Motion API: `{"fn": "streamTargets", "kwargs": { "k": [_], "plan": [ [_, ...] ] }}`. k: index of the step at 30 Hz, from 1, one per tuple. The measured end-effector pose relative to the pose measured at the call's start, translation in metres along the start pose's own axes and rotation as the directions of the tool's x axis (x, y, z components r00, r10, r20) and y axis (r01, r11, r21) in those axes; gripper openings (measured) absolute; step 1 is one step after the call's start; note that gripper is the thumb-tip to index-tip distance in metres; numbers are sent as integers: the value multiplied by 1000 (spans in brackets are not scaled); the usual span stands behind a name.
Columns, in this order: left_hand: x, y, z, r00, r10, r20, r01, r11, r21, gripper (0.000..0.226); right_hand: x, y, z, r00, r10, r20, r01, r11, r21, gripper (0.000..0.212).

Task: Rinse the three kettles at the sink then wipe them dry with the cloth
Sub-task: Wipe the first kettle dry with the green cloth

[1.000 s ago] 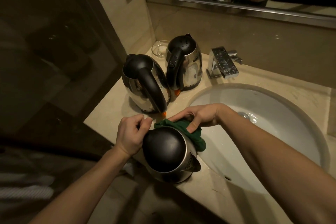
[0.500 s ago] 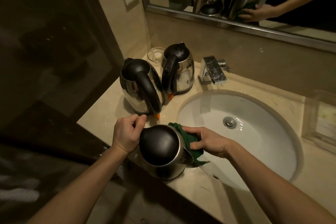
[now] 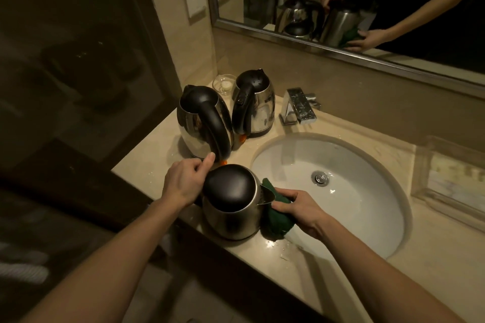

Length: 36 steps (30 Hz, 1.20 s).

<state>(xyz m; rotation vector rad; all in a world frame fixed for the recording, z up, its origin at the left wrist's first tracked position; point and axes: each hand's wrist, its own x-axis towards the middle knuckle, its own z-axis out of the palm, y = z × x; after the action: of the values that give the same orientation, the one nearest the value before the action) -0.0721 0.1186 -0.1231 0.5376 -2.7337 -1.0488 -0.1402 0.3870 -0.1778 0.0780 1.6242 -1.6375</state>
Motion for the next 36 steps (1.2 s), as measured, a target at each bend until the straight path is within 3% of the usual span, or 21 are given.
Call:
{"fn": "streamTargets", "kwargs": {
  "k": [3,7,12,15,18,23,30,36],
  "plan": [
    [0,0,0,999,-43,3,43,999,19,61,-19,3,-8,994,19,-104,-5,992,128,56],
    [-5,-11,6,991,-76,-111,72,997,-42,64,-42,-2,-21,988,31,-152,-2,983,182,52],
    [-13,-21,-4,996,-88,14,89,988,-126,78,-61,-18,-31,981,19,-193,10,989,149,55],
    [-21,-19,-10,996,-92,22,95,980,-176,63,-65,-27,-28,978,10,-208,17,992,125,56],
    [-30,-11,-10,987,-143,-74,125,970,-210,57,-68,-33,-24,976,11,-219,10,995,96,54],
    [-42,-14,-10,934,-302,-190,245,930,-274,57,-72,-44,-22,969,13,-248,0,999,52,61],
    [-46,-42,-55,857,-438,-270,261,823,-504,55,-68,-60,-8,969,1,-246,7,999,33,63],
    [-22,-79,-105,722,-555,-414,272,777,-568,61,-52,-69,16,966,19,-257,-5,999,54,63]
  ]
}}
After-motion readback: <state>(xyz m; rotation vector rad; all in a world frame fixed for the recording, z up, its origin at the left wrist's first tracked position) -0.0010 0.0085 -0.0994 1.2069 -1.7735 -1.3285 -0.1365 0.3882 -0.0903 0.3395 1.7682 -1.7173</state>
